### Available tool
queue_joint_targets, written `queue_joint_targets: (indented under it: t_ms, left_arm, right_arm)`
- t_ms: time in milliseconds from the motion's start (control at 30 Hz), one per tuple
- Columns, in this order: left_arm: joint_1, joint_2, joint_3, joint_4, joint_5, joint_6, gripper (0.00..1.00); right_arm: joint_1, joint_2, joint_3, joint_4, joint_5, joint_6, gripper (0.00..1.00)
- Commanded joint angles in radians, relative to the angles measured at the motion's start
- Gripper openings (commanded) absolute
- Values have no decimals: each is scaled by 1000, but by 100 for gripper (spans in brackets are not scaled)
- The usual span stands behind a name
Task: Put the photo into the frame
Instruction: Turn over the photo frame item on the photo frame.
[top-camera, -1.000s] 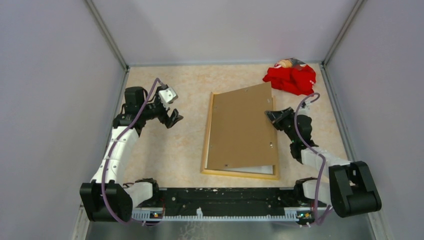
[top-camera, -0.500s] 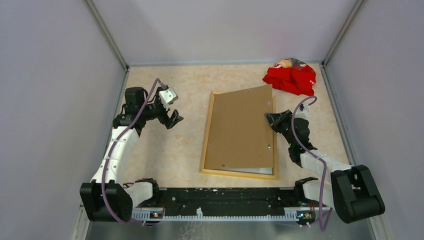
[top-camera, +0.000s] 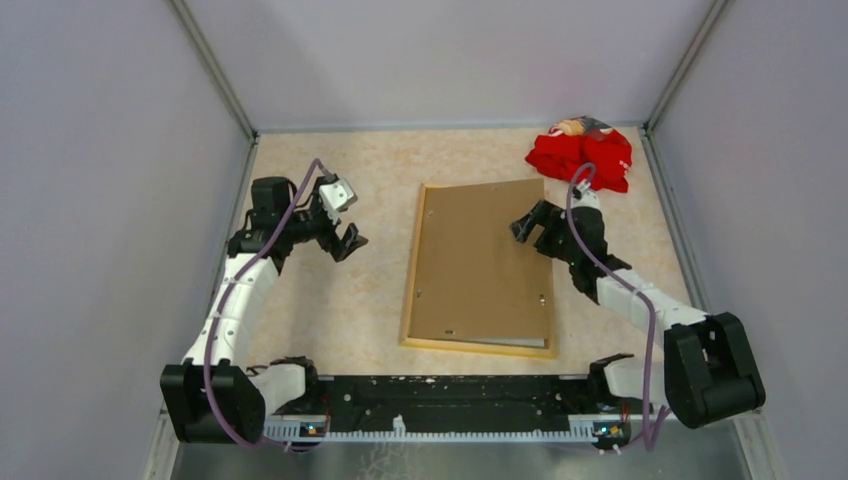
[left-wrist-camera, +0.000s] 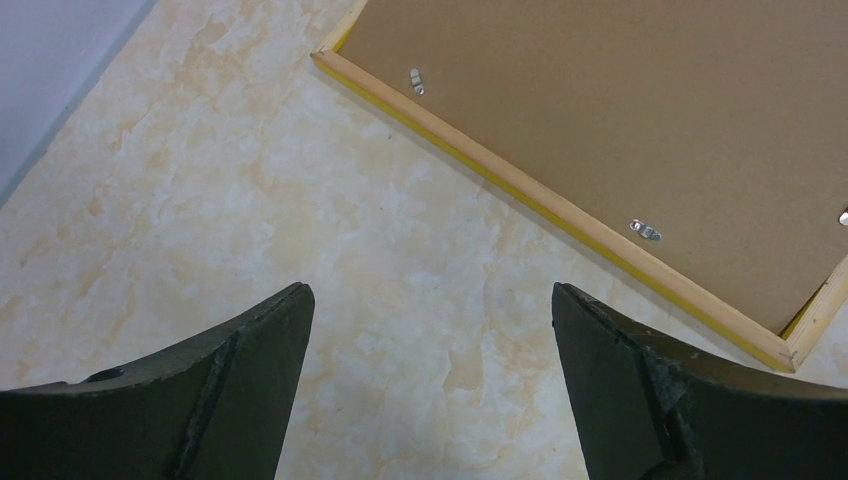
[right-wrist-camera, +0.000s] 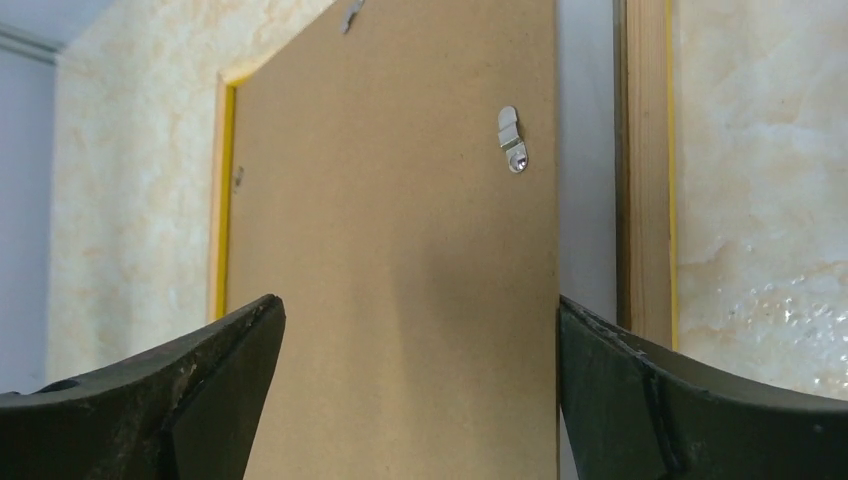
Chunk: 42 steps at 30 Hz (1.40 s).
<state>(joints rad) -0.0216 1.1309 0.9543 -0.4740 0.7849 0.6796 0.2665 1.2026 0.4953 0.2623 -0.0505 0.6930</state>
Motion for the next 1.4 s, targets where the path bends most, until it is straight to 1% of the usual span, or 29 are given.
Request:
queue_joint_targets:
  t_ms: [0,200,400,600,767,833,900,967,1033,1133,1233,1367]
  left_arm:
    - [-1,-6,-10,11,34,9,95]
    - [-1,-8,-4,10,35,3,96]
    - [-1,0,-3,4,28,4,96]
    - [-1,17,5,-16,31,8,99]
    - [-1,25,-6,-16,29,12,99]
    - [-2,34,-18,-10,37,9,98]
    - [-2,54,-38,10,58,4,97]
    - [-6,85,-58,30,91,-22,95]
    - [-18,133,-62,35,107,-53,92]
    - [-44,210,-58,59,126,-123,87]
    - [-84,285,-39,71,119,-162,82]
    - [-133,394,4,70,104,-206,75]
  right_arm:
    - [60,28,164,-208,44,-153,99]
    - [105,122,307,-445,127,-216,99]
    - [112,172,387,-581,201,-228,99]
    - [112,164,443,-624,214,-240,99]
    - [112,140,472,-647,217,-241,99]
    - [112,107,458,-627,176,-235,98]
    - [124,64,424,-576,100,-207,94]
    - [186,22,381,-488,58,-177,85]
    - [290,2,333,-415,53,-133,79]
    - [379,17,273,-307,5,-42,74]
    - [448,32,192,-140,-4,41,69]
    - [541,86,129,22,38,45,67]
